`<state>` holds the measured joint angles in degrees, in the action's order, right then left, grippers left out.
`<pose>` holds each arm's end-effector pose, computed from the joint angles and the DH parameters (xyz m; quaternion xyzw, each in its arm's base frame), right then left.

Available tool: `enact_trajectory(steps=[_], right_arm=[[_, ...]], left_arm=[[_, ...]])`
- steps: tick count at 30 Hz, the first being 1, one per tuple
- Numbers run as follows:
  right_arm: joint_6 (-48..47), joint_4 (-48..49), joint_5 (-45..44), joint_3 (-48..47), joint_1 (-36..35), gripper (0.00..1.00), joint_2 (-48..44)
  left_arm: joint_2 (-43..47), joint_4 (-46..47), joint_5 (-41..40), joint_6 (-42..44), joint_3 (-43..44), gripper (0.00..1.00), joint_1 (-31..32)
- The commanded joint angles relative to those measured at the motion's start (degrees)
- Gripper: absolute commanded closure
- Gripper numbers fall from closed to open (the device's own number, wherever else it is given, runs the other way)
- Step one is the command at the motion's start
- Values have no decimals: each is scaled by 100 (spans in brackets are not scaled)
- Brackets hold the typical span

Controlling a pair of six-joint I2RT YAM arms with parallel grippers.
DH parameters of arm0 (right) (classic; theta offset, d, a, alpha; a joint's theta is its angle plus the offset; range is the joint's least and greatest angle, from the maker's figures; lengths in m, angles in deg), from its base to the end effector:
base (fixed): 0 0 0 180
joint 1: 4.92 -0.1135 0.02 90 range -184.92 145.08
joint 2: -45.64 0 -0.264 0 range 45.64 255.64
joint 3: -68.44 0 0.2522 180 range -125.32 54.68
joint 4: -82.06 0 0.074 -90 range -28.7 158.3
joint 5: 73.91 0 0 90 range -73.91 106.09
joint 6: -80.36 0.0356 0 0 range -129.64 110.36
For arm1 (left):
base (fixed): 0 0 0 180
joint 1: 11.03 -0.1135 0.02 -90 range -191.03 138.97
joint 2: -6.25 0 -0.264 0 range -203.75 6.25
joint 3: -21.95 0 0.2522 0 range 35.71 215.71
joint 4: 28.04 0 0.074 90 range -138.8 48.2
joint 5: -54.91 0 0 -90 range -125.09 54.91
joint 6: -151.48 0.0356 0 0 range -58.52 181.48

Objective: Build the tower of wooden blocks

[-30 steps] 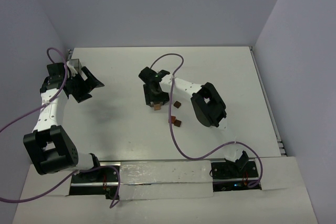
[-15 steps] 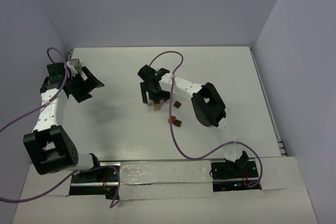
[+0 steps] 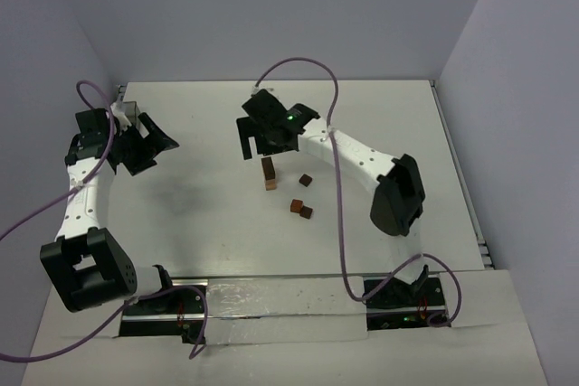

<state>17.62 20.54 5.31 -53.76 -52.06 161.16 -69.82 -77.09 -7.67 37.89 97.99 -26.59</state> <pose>0.3089 0.3231 0.2920 -0.1359 0.9397 0.1105 0.2937 0.2720 0.0587 0.2898 -0.2269 0.8854 -0.2453 0.3232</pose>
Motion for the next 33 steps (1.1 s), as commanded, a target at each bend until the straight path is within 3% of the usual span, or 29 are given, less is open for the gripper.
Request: enact_trajectory(steps=[1, 7, 10, 15, 23, 33], right_arm=[[-469, 361, -356, 334, -137, 0, -1132], [-1331, 1136, -538, 1464, -146, 0, -2473], [-2213, 1997, -563, 2739, -129, 0, -3660], [-3215, 1843, -11, 3667, 350, 3, -4056], [-3603, 1644, 900, 4152, 1257, 28, -3164], [-3919, 1641, 1601, 3456, 1506, 37, -1469]], left_arm=[[329, 347, 404, 208, -22, 1, -69], [721, 780, 853, 364, -153, 1, -105], [1105, 1265, 1081, 439, -317, 1, -113], [1466, 1431, 1536, 780, -309, 1, -112], [1507, 1486, 1466, 895, -196, 1, -105], [1620, 1377, 1512, 1092, -161, 1, -98]])
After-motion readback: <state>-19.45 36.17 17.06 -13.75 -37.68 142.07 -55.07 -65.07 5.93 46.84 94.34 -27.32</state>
